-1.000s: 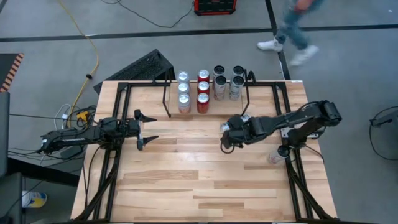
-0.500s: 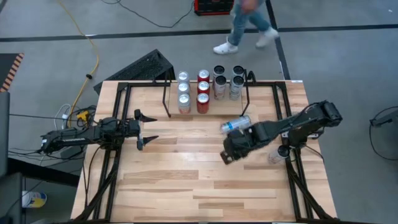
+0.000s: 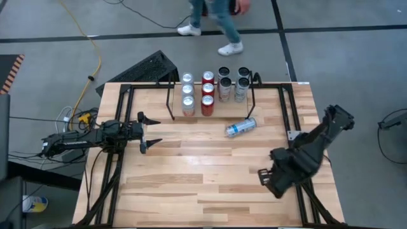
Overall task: Place canned beverage on shelf
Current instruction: Adjust the white blue soda can
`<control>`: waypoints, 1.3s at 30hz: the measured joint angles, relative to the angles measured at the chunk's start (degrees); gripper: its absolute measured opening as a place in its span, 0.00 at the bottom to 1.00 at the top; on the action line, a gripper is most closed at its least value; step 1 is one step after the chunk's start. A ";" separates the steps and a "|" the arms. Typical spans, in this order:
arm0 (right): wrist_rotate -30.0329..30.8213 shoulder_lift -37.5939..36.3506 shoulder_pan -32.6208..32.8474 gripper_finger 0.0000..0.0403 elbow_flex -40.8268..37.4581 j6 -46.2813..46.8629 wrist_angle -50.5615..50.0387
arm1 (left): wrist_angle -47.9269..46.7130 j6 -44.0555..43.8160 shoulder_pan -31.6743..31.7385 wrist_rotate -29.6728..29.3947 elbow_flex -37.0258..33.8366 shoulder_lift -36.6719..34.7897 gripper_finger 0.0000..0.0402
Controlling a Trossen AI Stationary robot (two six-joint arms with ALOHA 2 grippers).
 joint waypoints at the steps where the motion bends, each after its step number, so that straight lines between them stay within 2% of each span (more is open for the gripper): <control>1: 3.37 -0.37 1.83 0.06 -0.27 1.22 0.18 | 0.01 0.00 -0.02 0.08 0.00 0.00 0.93; 4: 10.16 -1.17 3.91 0.07 -1.60 3.74 -0.70 | 0.01 0.00 -0.02 0.13 0.02 0.00 0.93; 10: 10.59 -0.23 3.37 0.07 -3.87 1.93 0.90 | 0.02 0.00 -0.01 0.11 0.02 -0.01 0.93; 13: 3.77 -0.17 1.86 0.07 -4.28 0.33 2.59 | 0.03 0.00 -0.01 0.11 0.02 0.00 0.93; 15: -4.65 -0.17 0.60 0.06 -4.28 4.06 1.80 | 0.01 0.00 -0.01 0.09 0.02 0.00 0.93; 17: -8.73 -0.05 0.84 0.05 -4.30 6.93 1.02 | 0.01 0.00 -0.01 0.07 0.02 0.00 0.93; 27: -8.05 8.10 2.84 0.06 -5.58 7.37 -0.35 | 0.01 0.01 0.00 -0.05 0.02 0.00 0.93; 29: -4.79 10.43 2.97 0.06 -6.01 6.48 -0.28 | 0.01 0.00 0.00 -0.04 0.02 0.00 0.93; 32: 6.08 13.10 2.98 0.06 -5.93 2.79 1.10 | 0.01 0.00 0.00 -0.04 0.02 0.00 0.93; 39: 44.98 14.55 1.77 0.06 -3.24 -12.85 6.96 | 0.01 0.00 -0.01 -0.04 0.02 0.00 0.93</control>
